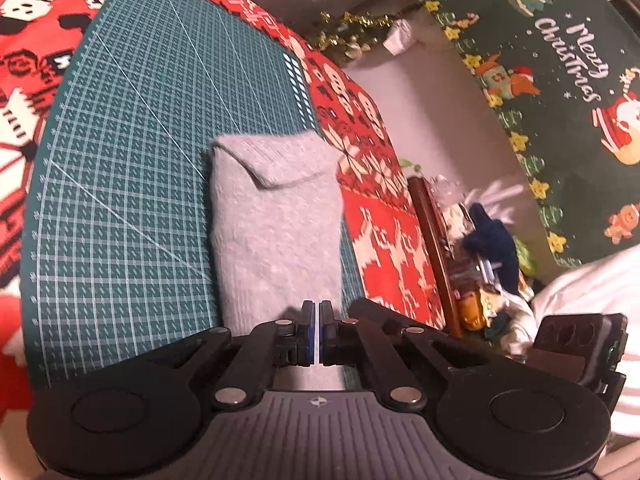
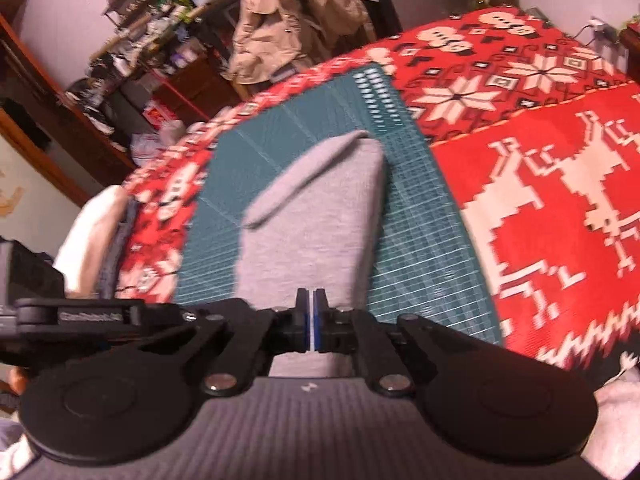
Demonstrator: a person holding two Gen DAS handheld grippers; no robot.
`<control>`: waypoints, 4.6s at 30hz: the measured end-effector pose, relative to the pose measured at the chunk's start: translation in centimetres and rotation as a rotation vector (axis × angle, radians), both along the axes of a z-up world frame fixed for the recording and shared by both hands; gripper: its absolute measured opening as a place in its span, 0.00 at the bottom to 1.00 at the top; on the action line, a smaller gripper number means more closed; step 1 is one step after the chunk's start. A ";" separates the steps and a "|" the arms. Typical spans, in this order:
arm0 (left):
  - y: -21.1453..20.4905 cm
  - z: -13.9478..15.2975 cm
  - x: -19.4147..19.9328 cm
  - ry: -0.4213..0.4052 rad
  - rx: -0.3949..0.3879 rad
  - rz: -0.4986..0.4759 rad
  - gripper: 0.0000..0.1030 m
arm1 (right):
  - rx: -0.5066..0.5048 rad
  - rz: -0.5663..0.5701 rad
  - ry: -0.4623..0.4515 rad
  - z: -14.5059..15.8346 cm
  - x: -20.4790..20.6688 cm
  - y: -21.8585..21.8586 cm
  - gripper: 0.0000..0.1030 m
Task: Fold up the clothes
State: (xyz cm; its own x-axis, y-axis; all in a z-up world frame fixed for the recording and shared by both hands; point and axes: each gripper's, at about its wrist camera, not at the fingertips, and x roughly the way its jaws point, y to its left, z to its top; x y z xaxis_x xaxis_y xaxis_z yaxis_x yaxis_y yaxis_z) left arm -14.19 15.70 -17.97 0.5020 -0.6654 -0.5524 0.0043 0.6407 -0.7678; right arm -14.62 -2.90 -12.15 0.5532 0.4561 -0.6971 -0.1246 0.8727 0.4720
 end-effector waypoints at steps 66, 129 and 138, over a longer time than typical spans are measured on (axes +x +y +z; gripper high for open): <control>0.8 0.1 7.0 0.023 -0.044 0.105 0.02 | -0.049 -0.018 -0.015 0.5 8.0 1.2 0.08; 1.1 0.6 4.5 -0.023 0.253 0.060 0.28 | 0.161 -0.274 -0.010 -5.4 4.5 -2.7 0.36; 1.8 -0.9 4.4 0.008 0.145 0.123 0.16 | 0.216 -0.311 0.004 -6.1 4.8 -2.4 0.16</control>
State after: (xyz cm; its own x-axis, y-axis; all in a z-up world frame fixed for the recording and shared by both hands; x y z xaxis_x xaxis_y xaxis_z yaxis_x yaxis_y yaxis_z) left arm -9.76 17.55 -18.88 0.5696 -0.5127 -0.6424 -0.0869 0.7396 -0.6674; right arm -9.84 -5.26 -18.25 0.6858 0.4034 -0.6057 0.1331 0.7487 0.6494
